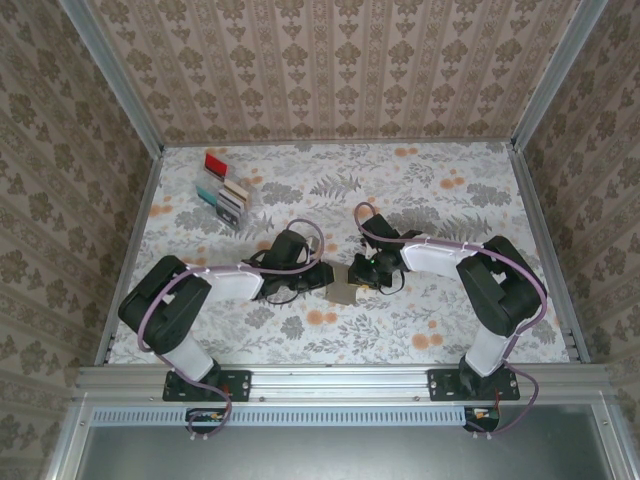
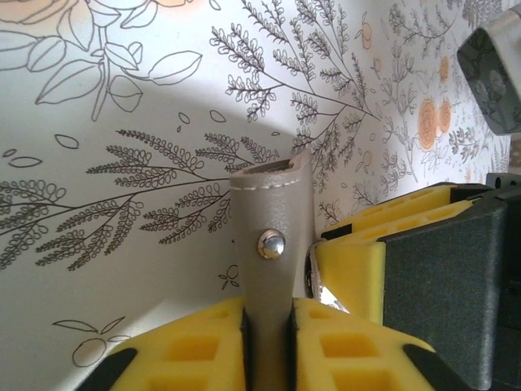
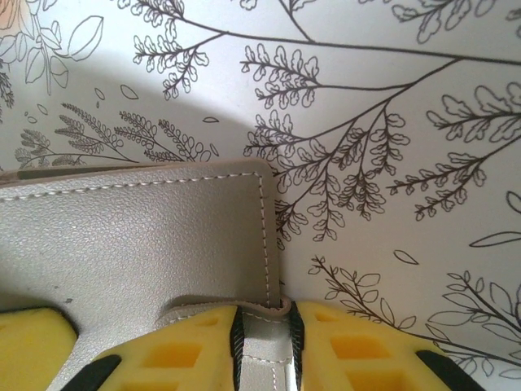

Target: Put the credit cards into the card holder

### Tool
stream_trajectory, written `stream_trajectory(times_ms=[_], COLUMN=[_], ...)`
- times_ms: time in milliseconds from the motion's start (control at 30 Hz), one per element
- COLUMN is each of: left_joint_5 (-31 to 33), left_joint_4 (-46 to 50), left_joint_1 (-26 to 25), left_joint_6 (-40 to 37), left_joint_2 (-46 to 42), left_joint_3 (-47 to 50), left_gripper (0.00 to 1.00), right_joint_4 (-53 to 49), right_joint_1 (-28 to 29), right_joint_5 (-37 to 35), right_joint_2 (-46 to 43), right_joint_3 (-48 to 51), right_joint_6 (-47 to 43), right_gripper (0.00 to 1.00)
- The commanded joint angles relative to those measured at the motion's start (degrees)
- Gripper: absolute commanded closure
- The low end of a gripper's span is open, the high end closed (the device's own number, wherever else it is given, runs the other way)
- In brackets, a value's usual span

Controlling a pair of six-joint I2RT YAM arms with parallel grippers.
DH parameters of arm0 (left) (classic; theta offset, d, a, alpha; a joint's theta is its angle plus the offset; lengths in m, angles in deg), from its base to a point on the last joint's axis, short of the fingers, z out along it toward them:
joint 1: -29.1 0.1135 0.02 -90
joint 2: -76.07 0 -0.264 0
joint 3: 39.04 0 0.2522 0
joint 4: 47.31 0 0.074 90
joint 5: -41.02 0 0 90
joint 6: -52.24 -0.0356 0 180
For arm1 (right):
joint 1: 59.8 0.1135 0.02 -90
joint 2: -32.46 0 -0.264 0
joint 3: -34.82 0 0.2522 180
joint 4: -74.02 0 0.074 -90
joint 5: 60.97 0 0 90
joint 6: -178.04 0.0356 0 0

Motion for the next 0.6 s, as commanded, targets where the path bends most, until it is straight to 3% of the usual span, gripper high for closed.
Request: stream_trajectory(times_ms=[0,267,567], left_joint_5=[-0.10,-0.17,-0.07], left_joint_4=[-2.64,-4.21,-5.70], left_joint_1=[-0.78,-0.95,-1.05], left_joint_6=[0.55,1.15,2.11], left_joint_2=[-1.91,-1.70,-1.49], left_joint_3=[1.10,1.46,1.64], left_gripper=[0.89,0.96,0.96], right_joint_4=[-1.37,0.24,-2.22], right_joint_1=[0.51,2.34,5.27], right_joint_5=[-4.12,-4.60,-7.53], right_joint_2=[-0.66,-6.18,-0.73], right_joint_3=[0.53,0.08,-1.88], right_joint_6=[1.38,0.13,0.07], right_gripper=[0.74,0.67,0.62])
